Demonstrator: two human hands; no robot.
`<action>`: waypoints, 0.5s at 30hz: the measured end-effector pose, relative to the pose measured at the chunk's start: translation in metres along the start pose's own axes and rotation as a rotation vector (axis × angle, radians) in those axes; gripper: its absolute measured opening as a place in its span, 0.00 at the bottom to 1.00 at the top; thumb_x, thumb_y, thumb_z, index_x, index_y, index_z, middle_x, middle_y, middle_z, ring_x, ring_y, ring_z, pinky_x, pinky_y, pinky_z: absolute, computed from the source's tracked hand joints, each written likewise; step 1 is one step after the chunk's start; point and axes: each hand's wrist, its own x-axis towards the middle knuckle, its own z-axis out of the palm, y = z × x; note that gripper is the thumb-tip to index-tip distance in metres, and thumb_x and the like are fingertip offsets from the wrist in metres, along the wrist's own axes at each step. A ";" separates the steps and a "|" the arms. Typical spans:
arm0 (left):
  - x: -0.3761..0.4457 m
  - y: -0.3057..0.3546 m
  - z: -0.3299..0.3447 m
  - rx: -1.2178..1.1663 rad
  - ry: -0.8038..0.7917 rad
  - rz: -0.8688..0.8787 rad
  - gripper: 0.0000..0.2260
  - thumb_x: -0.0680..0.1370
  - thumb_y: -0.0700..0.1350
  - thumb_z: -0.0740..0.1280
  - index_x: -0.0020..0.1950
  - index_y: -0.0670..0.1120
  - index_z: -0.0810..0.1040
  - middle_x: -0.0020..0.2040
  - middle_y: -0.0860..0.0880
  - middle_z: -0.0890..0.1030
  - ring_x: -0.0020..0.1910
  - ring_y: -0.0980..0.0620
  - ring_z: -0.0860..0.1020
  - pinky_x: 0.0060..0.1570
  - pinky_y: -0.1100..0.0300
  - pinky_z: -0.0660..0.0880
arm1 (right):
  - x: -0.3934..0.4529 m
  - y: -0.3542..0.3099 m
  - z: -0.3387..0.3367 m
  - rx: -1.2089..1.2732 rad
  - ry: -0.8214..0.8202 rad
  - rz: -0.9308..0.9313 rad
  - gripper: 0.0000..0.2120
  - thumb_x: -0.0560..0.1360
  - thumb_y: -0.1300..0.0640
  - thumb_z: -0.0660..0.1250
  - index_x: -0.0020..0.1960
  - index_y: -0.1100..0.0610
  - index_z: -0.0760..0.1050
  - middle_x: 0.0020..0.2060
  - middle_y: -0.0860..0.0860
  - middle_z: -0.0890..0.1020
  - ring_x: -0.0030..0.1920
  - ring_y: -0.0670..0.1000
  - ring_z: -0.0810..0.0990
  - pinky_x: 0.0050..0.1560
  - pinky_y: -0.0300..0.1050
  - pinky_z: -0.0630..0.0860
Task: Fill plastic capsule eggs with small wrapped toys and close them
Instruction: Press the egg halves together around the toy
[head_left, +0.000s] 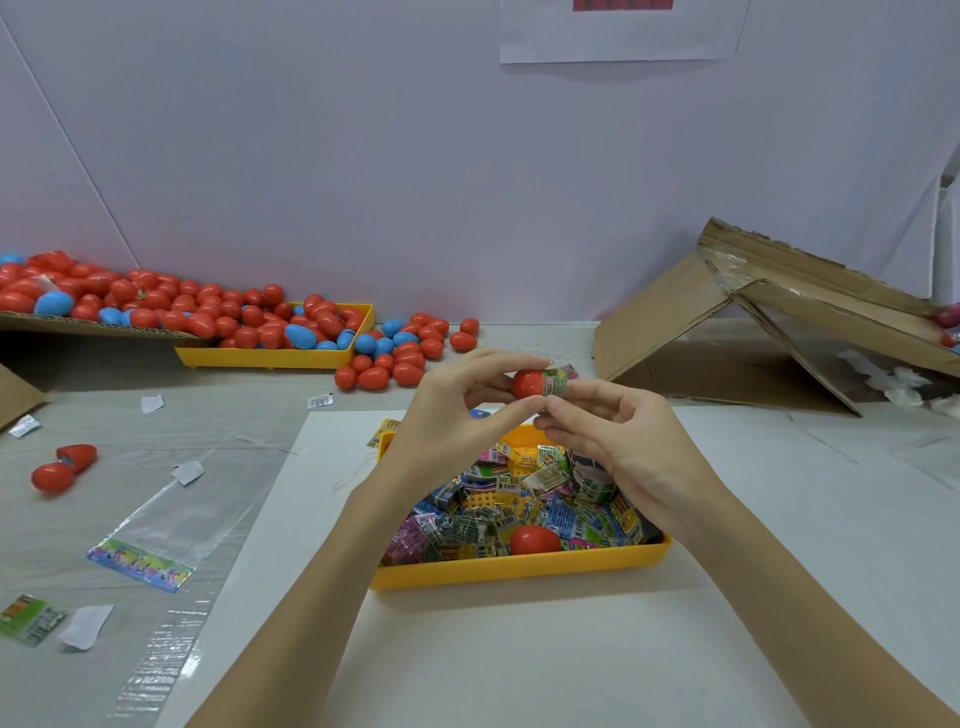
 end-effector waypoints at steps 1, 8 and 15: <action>0.000 0.000 0.000 0.010 -0.006 0.017 0.18 0.78 0.39 0.75 0.67 0.42 0.81 0.59 0.50 0.83 0.56 0.53 0.84 0.57 0.62 0.80 | 0.001 0.000 -0.001 0.024 -0.015 0.019 0.22 0.70 0.53 0.78 0.61 0.59 0.81 0.51 0.58 0.88 0.54 0.56 0.88 0.54 0.43 0.84; 0.000 -0.001 0.005 0.114 0.006 0.111 0.20 0.76 0.36 0.75 0.68 0.40 0.80 0.57 0.47 0.81 0.53 0.54 0.82 0.57 0.63 0.79 | 0.002 -0.008 -0.002 0.241 -0.150 0.208 0.19 0.74 0.56 0.75 0.62 0.63 0.82 0.56 0.61 0.86 0.58 0.56 0.86 0.53 0.42 0.83; 0.000 -0.003 0.011 0.229 0.015 0.178 0.22 0.77 0.37 0.74 0.72 0.41 0.77 0.54 0.46 0.81 0.51 0.56 0.77 0.55 0.66 0.76 | 0.001 -0.007 0.002 0.325 -0.133 0.252 0.22 0.76 0.52 0.74 0.65 0.64 0.80 0.54 0.60 0.86 0.56 0.54 0.87 0.52 0.42 0.83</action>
